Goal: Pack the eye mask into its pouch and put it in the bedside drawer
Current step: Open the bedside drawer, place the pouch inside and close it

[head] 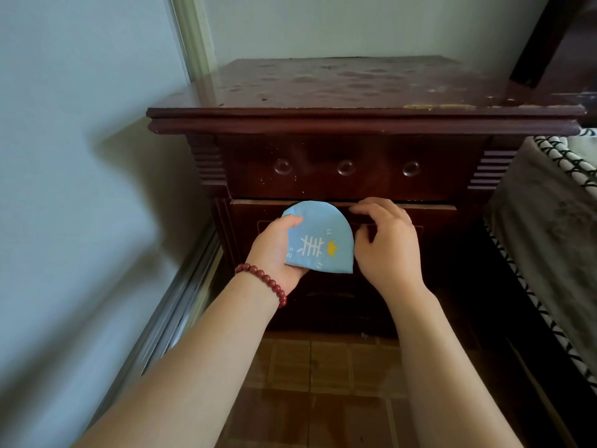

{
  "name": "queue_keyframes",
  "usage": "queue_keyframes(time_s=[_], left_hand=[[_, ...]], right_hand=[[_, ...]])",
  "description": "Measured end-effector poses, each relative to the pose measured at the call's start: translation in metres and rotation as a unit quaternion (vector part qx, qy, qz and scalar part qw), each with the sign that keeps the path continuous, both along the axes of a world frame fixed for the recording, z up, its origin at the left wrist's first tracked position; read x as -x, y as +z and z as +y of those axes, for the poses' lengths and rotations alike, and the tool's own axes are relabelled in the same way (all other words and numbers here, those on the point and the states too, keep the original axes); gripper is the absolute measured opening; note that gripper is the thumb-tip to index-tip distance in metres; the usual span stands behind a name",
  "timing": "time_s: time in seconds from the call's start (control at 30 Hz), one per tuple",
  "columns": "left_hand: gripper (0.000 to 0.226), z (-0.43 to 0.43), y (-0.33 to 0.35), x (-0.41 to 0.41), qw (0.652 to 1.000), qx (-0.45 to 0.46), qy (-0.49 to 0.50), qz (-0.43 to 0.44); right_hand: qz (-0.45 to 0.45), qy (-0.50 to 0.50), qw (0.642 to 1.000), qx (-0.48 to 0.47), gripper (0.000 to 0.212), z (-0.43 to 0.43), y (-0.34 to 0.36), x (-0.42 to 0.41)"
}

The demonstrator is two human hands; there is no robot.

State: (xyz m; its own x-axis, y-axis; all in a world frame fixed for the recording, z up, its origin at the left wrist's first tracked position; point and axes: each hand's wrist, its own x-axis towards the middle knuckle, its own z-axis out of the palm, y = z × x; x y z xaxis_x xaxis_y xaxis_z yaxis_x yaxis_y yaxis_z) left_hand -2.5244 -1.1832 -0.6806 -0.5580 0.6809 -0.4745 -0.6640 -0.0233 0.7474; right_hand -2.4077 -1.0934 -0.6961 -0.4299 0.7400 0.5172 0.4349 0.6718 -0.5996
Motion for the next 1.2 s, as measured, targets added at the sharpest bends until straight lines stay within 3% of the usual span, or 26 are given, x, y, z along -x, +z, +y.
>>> queue_keyframes(time_s=[0.47, 0.67, 1.0, 1.2], left_hand=[[0.033, 0.005, 0.002, 0.000, 1.000, 0.001, 0.010, 0.004], [0.011, 0.004, 0.006, -0.003, 1.000, 0.002, 0.007, -0.002], [0.033, 0.000, 0.012, -0.006, 1.000, 0.003, 0.005, 0.006], [0.020, -0.003, 0.019, -0.006, 1.000, -0.008, 0.008, 0.005]], right_hand=[[-0.123, -0.017, 0.992, -0.026, 0.042, 0.008, 0.007, 0.006], [-0.139, -0.016, 0.990, -0.025, 0.037, 0.016, 0.011, 0.010], [-0.150, -0.015, 0.988, -0.033, 0.032, 0.019, 0.012, 0.012], [-0.177, -0.031, 0.983, -0.035, 0.027, 0.019, 0.014, 0.010]])
